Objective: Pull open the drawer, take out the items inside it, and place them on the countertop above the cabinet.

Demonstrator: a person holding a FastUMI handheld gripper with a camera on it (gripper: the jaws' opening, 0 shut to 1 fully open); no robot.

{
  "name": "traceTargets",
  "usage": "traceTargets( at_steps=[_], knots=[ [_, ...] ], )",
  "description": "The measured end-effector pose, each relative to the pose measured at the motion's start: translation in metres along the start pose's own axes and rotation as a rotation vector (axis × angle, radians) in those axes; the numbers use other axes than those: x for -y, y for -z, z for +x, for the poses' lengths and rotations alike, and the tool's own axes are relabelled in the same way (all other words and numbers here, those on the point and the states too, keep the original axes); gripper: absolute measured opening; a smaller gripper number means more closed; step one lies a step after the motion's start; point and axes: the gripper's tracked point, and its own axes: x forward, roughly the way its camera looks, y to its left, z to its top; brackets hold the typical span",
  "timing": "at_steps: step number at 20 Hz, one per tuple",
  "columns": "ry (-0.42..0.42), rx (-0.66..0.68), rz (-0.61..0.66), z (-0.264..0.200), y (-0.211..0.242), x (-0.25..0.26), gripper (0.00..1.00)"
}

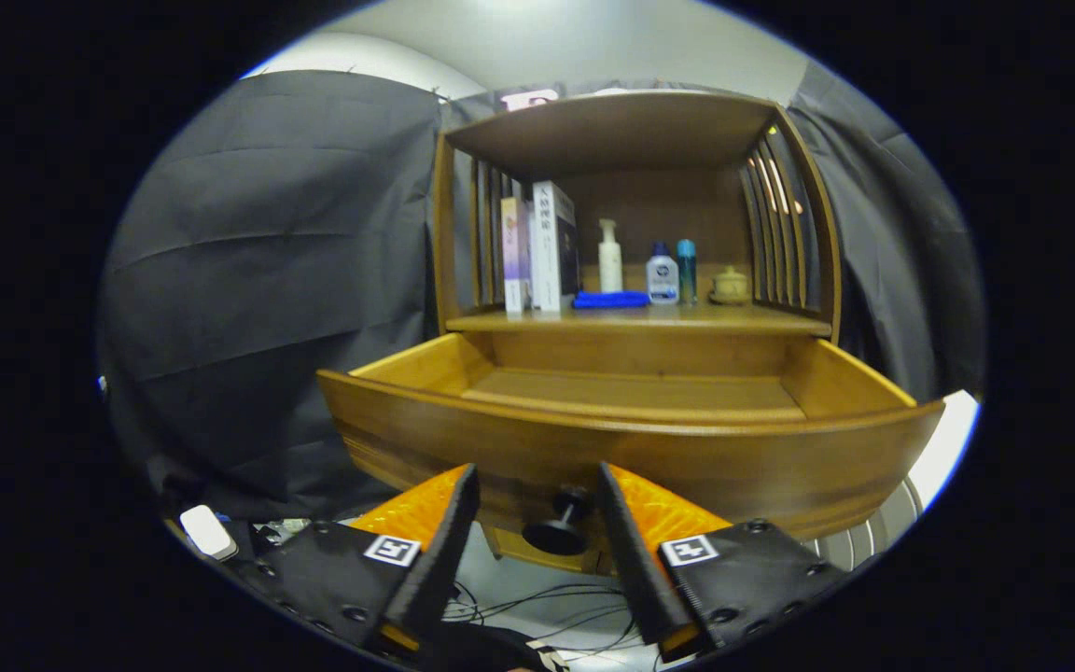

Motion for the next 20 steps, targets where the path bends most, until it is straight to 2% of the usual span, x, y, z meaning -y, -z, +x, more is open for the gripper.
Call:
traceTargets(
  at_steps=[5, 12, 20],
  knots=[
    [-0.049, 0.074, -0.054, -0.002, -0.056, -0.007, 0.96],
    [-0.077, 0.096, -0.064, 0.029, -0.123, 0.009, 0.96],
    [-0.108, -0.103, -0.043, 0.085, -0.133, 0.041, 0.96]
  ],
)
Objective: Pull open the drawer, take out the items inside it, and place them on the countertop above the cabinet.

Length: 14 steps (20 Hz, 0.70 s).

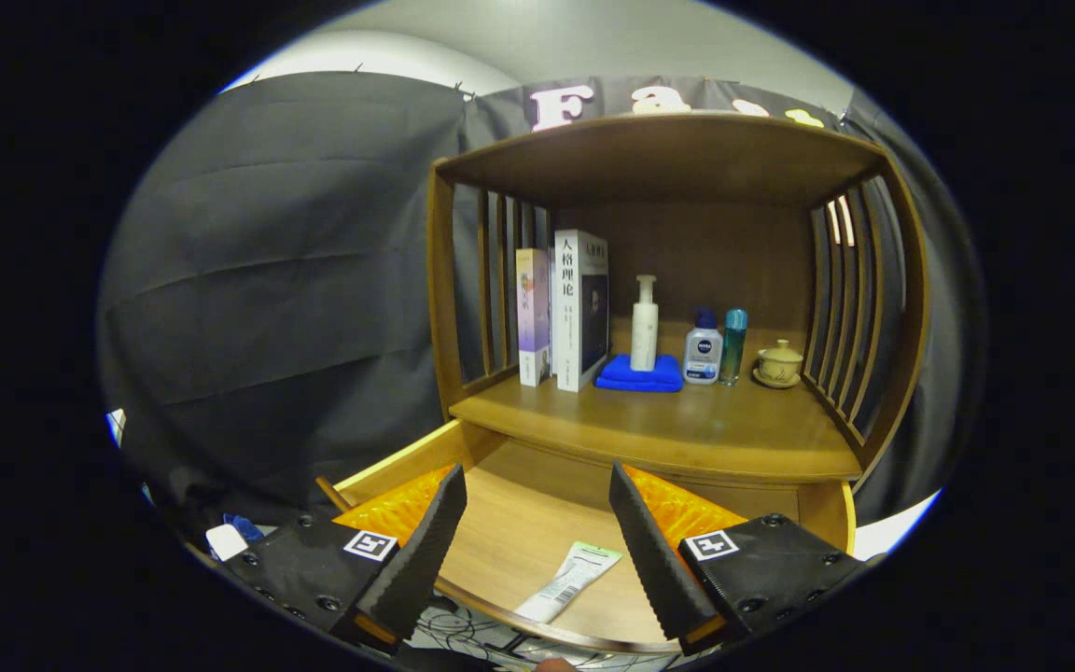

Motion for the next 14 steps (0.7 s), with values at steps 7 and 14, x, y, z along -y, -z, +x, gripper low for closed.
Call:
traceTargets(
  at_steps=[7, 14],
  knots=[
    [-0.11, -0.288, -0.027, 0.043, 0.028, 0.004, 0.96],
    [-0.169, -0.57, 0.041, 0.063, 0.075, 0.004, 0.96]
  ],
)
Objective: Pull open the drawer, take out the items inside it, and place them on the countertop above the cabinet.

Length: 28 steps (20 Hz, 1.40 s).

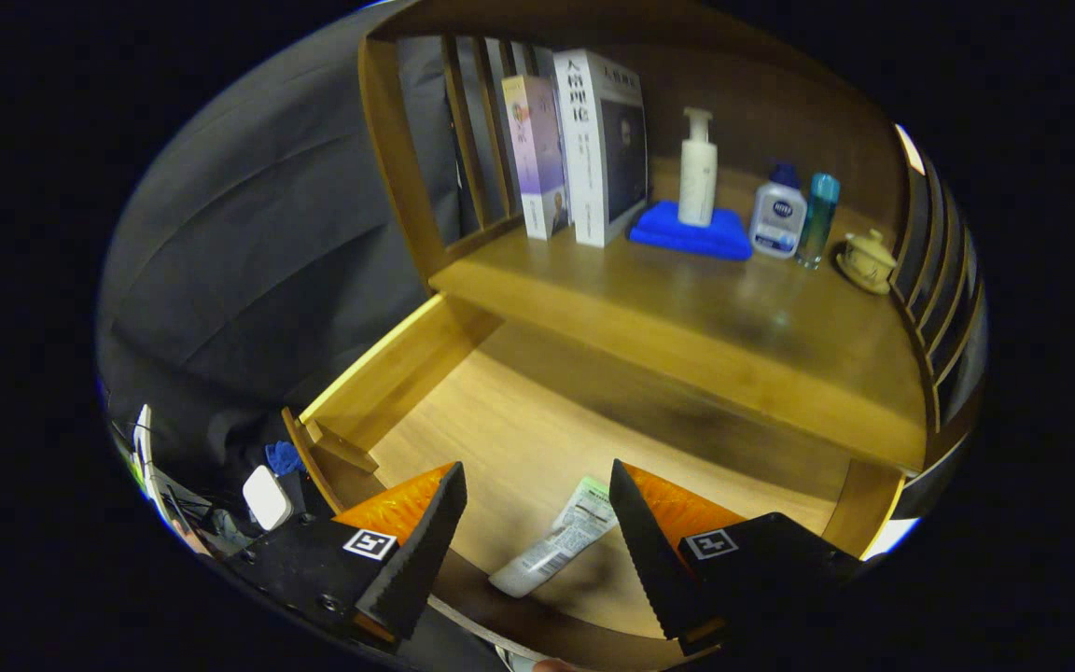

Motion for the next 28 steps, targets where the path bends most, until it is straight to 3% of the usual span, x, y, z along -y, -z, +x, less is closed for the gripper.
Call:
traceTargets(
  at_steps=[8, 21, 25, 28],
  knots=[
    [-0.015, -0.217, 0.056, 0.034, 0.037, 0.023, 0.97],
    [-0.035, -0.416, 0.106, 0.053, 0.091, 0.025, 0.93],
    [-0.051, -0.453, 0.131, 0.054, 0.096, 0.024, 0.83],
    [-0.052, -0.457, 0.129, 0.055, 0.097, 0.021, 0.52]
  ],
)
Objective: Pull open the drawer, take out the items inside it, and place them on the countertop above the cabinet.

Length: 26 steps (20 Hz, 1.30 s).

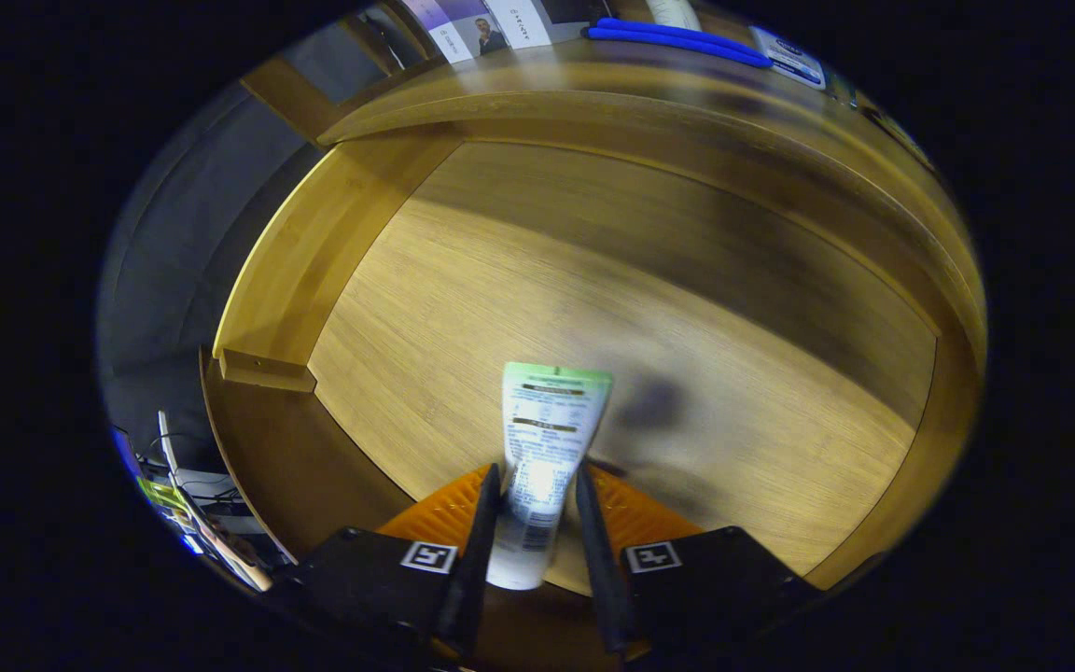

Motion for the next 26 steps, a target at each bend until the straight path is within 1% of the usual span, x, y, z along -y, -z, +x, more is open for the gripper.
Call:
traceTargets(
  at_steps=[2, 3, 5, 8, 10, 13, 21, 26],
  knots=[
    [0.011, 0.004, -0.022, -0.002, 0.001, 0.0, 0.37],
    [0.008, -0.004, -0.039, -0.002, 0.003, -0.001, 0.37],
    [0.036, 0.026, -0.068, -0.003, 0.0, 0.001, 0.19],
    [0.062, 0.05, -0.114, -0.006, -0.002, 0.001, 0.2],
    [0.067, 0.102, -0.102, -0.014, -0.01, -0.002, 0.19],
    [0.048, 0.161, -0.072, -0.029, -0.025, -0.004, 0.2],
    [0.006, 0.302, -0.07, -0.078, -0.055, -0.024, 0.19],
    [-0.021, 0.409, -0.006, -0.107, -0.085, -0.026, 0.19]
  ],
)
